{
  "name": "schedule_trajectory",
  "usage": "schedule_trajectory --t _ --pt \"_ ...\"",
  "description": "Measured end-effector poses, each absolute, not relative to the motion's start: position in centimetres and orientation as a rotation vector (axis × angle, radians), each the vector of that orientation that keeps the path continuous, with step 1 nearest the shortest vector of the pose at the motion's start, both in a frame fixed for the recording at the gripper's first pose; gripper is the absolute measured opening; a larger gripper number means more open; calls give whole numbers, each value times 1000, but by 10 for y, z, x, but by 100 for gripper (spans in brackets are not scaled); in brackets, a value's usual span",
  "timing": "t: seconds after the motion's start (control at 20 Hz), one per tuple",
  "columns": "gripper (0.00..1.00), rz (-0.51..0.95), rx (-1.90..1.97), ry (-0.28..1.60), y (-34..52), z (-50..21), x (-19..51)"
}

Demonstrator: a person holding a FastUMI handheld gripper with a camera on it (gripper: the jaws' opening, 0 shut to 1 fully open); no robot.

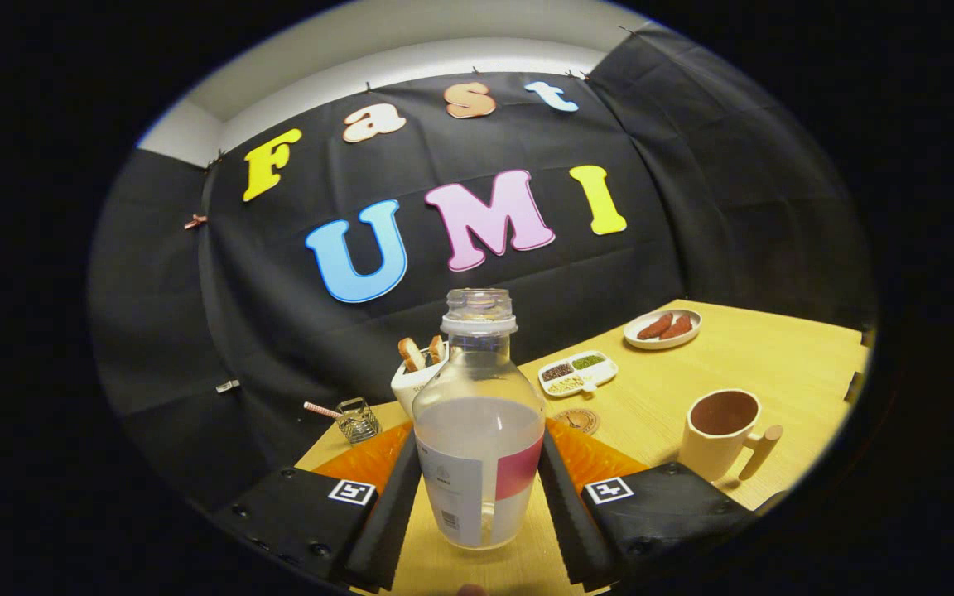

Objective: Take the bottle from table, then pour the juice into the cup, finally place the bottle on the coaster

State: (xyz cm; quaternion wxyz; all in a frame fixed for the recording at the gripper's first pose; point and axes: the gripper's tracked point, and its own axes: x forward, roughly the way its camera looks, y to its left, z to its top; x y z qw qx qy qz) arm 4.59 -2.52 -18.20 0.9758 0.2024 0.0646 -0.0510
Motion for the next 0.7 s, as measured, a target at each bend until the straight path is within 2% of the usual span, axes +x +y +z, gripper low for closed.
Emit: schedule_trajectory --t 0.25,0.7 --pt "76 -129 647 146 -51 -178 47" --pt "76 -164 999 238 -69 -216 44"
